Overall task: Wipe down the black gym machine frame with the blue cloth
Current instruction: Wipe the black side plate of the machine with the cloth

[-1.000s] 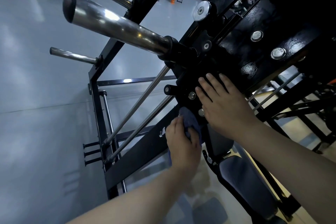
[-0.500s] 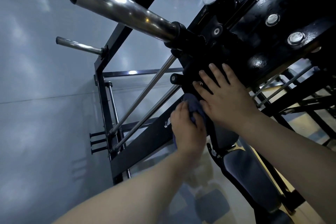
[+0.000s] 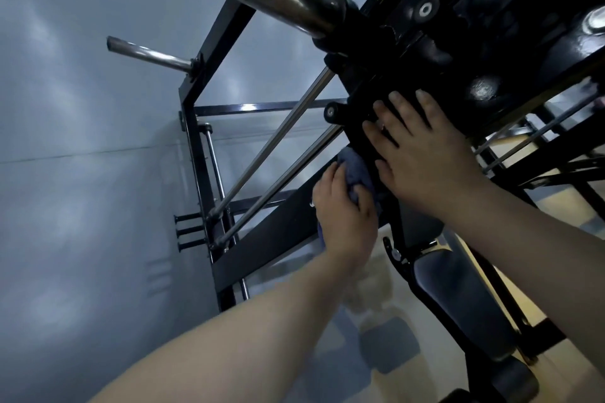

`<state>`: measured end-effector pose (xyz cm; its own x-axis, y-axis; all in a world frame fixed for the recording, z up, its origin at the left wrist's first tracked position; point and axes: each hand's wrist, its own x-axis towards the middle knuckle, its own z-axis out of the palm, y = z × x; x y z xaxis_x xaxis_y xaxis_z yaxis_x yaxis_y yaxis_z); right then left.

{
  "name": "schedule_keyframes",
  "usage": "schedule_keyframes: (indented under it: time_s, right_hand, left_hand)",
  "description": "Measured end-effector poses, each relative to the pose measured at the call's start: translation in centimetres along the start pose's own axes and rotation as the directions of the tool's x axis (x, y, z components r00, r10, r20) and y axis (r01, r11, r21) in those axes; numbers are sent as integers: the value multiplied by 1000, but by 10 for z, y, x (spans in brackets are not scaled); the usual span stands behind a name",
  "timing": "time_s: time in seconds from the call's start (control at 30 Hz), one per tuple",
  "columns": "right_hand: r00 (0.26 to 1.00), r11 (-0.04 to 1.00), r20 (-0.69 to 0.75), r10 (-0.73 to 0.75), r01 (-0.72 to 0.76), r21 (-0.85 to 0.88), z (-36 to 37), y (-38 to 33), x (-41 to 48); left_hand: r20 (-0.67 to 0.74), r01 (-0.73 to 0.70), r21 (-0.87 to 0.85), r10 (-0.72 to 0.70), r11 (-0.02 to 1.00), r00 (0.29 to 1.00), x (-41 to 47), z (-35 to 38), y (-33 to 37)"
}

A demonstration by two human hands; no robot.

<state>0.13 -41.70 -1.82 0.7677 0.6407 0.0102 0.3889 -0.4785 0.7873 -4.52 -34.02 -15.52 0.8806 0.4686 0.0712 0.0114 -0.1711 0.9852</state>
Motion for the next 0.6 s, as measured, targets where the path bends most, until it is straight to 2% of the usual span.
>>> schedule_keyframes:
  time_s: [0.07,0.13,0.3,0.37,0.5,0.6]
  right_hand:
    - [1000,1000,1,2,-2,22,1,-3,0]
    - [1000,999,-6,3,-3,35,1,-6,0]
    - [999,999,-44,4,-2,45,0,-10,1]
    - [1000,1000,-24,7,-6,31,0,-10,2]
    - [1000,1000,11,7,-7,12,-1,-11,3]
    - [999,1000,44,9,-8,-22,-2,-13,1]
  left_hand:
    - [-7,124,-28,-124,992,992,24,-2,-4]
    - [-21,170,-42,-171,984,985,29,-2,-3]
    - [95,-77,3,76,997,993,-7,0,-6]
    - [83,-41,-26,43,999,996,6,-3,-17]
    - [-12,185,38,-185,982,983,41,-10,-27]
    - [18,111,-8,-111,994,994,28,-10,-20]
